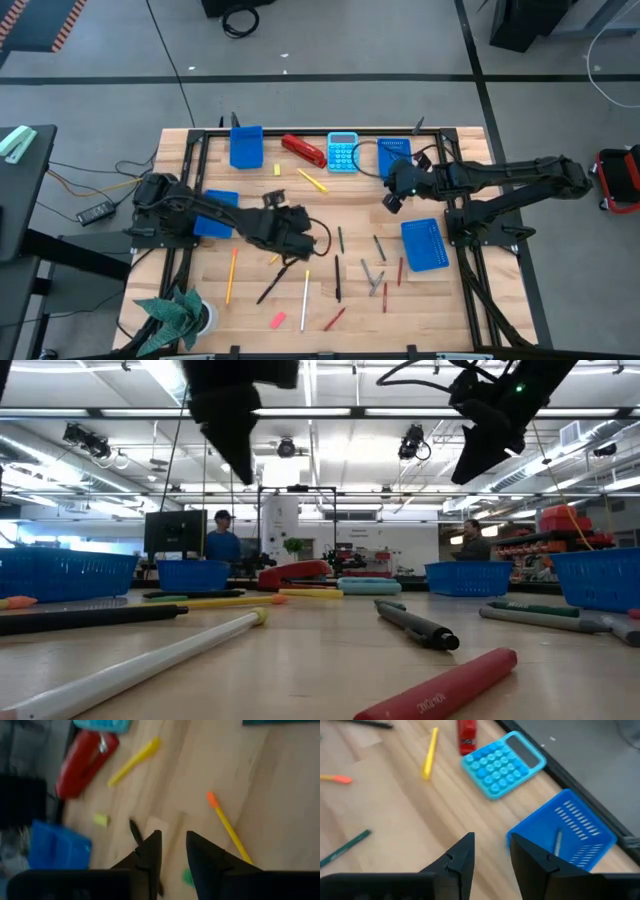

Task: Sort crayons/erasers/pens/pencils in bins
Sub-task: Put the yellow eraser into the top left bin

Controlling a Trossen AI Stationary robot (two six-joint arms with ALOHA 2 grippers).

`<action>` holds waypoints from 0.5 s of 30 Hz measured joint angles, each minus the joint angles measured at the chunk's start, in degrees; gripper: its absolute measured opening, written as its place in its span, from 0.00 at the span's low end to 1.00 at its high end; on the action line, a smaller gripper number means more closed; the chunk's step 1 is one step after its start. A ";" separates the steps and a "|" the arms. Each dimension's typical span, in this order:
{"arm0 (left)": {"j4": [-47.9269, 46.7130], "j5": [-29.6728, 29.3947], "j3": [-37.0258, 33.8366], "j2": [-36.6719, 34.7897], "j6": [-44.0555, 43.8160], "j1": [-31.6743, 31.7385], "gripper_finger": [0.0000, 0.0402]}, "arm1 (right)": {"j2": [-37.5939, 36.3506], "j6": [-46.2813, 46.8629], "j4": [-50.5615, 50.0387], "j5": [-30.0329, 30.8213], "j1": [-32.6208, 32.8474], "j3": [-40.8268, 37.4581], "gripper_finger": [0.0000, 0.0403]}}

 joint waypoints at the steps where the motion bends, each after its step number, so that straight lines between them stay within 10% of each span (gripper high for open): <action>1: 0.59 -0.21 0.00 0.00 2.19 1.22 0.23 | 0.00 -0.08 0.34 0.02 0.79 -0.38 0.32; 8: -2.69 -0.88 -1.32 -1.45 13.20 14.01 0.12 | 0.02 -6.92 5.85 7.85 1.44 -0.80 0.32; 15: 33.50 19.83 -20.70 -10.97 28.98 27.54 0.02 | 0.02 -14.30 16.15 11.49 -1.74 -0.80 0.32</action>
